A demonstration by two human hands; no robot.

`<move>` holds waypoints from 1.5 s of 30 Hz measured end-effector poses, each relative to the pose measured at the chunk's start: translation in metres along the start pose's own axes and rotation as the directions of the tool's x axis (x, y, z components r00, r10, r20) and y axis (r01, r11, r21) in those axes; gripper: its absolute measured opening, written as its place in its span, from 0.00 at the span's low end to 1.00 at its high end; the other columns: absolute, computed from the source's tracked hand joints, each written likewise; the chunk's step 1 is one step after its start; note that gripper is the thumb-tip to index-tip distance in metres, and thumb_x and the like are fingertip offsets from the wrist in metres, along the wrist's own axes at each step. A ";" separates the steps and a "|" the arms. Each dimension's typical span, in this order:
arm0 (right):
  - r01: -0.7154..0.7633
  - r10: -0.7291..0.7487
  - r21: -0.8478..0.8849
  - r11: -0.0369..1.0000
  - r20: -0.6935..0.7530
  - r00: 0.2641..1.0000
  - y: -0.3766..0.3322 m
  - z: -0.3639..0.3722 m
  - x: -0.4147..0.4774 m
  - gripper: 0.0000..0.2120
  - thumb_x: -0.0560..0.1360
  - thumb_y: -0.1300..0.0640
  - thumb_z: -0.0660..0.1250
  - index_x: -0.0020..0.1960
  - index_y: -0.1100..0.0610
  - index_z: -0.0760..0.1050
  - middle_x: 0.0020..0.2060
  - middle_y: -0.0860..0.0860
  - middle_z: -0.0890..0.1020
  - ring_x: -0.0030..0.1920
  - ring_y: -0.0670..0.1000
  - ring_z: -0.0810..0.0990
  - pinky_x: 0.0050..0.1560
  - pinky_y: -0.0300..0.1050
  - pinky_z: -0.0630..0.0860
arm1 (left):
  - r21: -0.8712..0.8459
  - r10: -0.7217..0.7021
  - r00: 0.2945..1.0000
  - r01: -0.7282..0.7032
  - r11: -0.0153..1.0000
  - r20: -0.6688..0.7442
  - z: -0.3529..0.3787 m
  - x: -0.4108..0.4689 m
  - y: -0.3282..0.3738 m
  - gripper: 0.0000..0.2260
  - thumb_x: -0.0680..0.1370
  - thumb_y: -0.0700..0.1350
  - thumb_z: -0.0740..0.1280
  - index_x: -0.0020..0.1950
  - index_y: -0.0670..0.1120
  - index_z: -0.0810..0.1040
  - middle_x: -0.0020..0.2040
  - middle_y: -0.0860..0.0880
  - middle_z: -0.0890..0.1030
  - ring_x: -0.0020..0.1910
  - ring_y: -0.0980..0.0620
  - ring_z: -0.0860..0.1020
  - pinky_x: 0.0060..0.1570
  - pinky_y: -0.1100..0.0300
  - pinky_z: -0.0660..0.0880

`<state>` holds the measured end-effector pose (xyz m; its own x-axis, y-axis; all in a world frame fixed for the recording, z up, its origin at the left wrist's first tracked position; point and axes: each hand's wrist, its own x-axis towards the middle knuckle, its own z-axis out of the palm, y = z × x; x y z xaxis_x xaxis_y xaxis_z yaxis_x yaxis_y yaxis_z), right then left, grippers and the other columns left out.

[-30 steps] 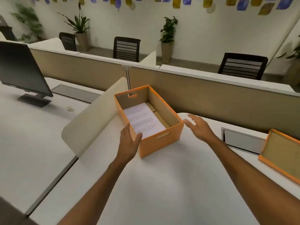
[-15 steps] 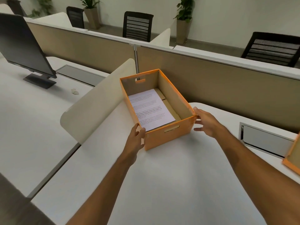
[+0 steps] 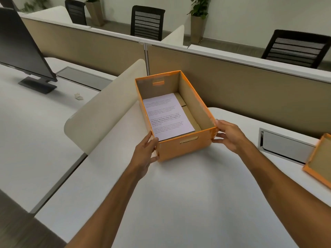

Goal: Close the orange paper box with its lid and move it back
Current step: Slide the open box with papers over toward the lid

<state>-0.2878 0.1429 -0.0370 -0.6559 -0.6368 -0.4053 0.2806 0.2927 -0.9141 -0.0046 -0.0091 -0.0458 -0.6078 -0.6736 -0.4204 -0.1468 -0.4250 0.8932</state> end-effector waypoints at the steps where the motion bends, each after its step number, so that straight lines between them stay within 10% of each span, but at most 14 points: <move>1: 0.009 -0.009 0.013 1.000 -0.006 1.000 0.002 -0.003 -0.009 0.12 0.79 0.49 0.65 0.55 0.55 0.82 0.50 0.55 0.82 0.53 0.62 0.81 0.48 0.61 0.82 | 0.014 0.007 1.000 -0.007 1.000 0.019 -0.001 -0.003 0.001 0.26 0.78 0.55 0.67 0.75 0.60 0.65 0.62 0.58 0.81 0.66 0.47 0.76 0.63 0.36 0.73; 14: 0.057 -0.021 0.169 0.984 -0.204 0.979 0.051 -0.058 -0.154 0.14 0.76 0.53 0.70 0.61 0.53 0.80 0.55 0.53 0.83 0.54 0.62 0.82 0.47 0.61 0.82 | 0.104 -0.027 0.959 -0.003 0.995 0.282 0.023 -0.048 -0.009 0.21 0.79 0.52 0.67 0.72 0.60 0.71 0.58 0.60 0.83 0.63 0.51 0.78 0.49 0.50 0.81; 23: 0.089 -0.018 0.206 0.974 -0.322 0.947 0.081 -0.106 -0.261 0.14 0.76 0.55 0.70 0.60 0.54 0.80 0.53 0.54 0.84 0.54 0.61 0.82 0.51 0.66 0.81 | 0.196 -0.077 0.922 0.001 0.981 0.380 0.065 -0.108 -0.036 0.12 0.76 0.53 0.69 0.58 0.67 0.78 0.57 0.59 0.84 0.60 0.50 0.79 0.55 0.42 0.79; 45: 0.074 0.047 0.326 0.943 -0.350 0.936 0.192 -0.161 -0.481 0.12 0.76 0.60 0.70 0.58 0.56 0.80 0.50 0.57 0.84 0.52 0.59 0.81 0.53 0.67 0.78 | 0.330 -0.098 0.946 -0.010 0.944 0.310 0.118 -0.293 -0.130 0.18 0.83 0.50 0.57 0.73 0.56 0.71 0.69 0.49 0.75 0.67 0.36 0.73 0.50 0.40 0.79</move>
<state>-0.0316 0.6198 -0.0152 -0.8456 -0.3321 -0.4178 0.4441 -0.0035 -0.8960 0.1006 0.3143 -0.0202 -0.8021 -0.4080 -0.4360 -0.3900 -0.1949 0.8999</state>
